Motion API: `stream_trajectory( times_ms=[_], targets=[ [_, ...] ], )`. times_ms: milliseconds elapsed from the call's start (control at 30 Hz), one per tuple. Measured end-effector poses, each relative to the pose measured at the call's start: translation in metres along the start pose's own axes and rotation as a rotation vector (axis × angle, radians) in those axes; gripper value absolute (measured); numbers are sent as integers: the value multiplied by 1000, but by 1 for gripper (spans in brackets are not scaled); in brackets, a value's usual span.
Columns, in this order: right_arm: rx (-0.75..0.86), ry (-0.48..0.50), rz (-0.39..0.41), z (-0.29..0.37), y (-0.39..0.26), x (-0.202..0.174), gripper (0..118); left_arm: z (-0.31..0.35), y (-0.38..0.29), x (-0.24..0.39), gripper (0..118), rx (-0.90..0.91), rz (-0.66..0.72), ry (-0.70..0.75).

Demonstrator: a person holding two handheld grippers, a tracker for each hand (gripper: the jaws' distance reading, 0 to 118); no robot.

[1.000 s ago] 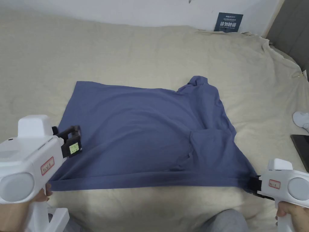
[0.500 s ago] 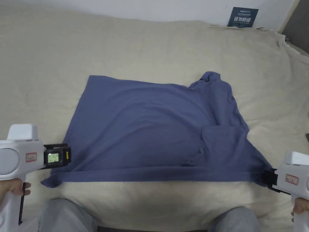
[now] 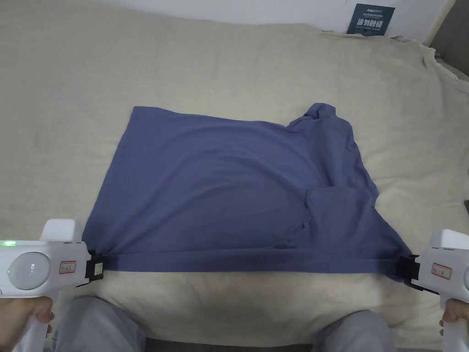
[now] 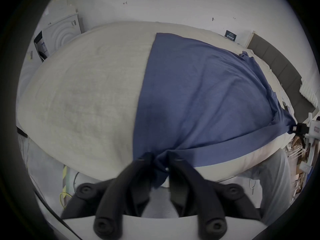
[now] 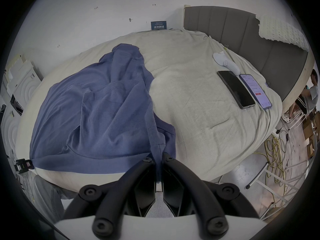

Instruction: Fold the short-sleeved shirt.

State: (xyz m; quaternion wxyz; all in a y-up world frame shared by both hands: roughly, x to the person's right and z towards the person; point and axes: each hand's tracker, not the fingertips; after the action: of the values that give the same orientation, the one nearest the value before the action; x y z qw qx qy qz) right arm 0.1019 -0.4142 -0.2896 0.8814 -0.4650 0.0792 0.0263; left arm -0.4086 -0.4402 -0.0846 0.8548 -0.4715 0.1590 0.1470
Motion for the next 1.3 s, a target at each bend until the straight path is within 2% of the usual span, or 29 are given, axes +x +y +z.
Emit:
stream_trajectory(
  times_ms=[100, 167, 400, 533, 600, 733, 867, 1033, 1233, 1300],
  targets=[
    [-8, -2, 20, 0, -2, -1, 3, 3, -2, 5, 1, -3, -41, 23],
    [-7, 7, 12, 2, -2, 1, 3, 9, -6, 2, 0, -3, -11, 10],
    [56, 104, -78, 25, 13, 11, 3, 45, 12, -22, 0, 125, 292, -95],
    [102, 133, -100, 36, 43, 12, 3, 55, 42, -20, 0, 204, 297, -106],
    [127, 125, -79, 40, 63, 8, 3, 60, 63, -19, 0, 244, 301, -118],
    [133, 125, -41, 33, 105, -7, 3, 54, 108, -6, 0, 288, 213, -33],
    [93, 91, -14, 7, 149, -23, 3, 35, 157, 8, 0, 295, 183, -13],
    [37, 57, -30, -36, 196, -36, 3, -4, 207, 18, 0, 270, 151, 39],
    [-9, 28, -56, -93, 242, -52, 3, -59, 243, 23, 0, 191, 123, 67],
    [-30, 11, -42, -114, 249, -57, 3, -78, 247, 24, 0, 170, 122, 74]
  ],
)
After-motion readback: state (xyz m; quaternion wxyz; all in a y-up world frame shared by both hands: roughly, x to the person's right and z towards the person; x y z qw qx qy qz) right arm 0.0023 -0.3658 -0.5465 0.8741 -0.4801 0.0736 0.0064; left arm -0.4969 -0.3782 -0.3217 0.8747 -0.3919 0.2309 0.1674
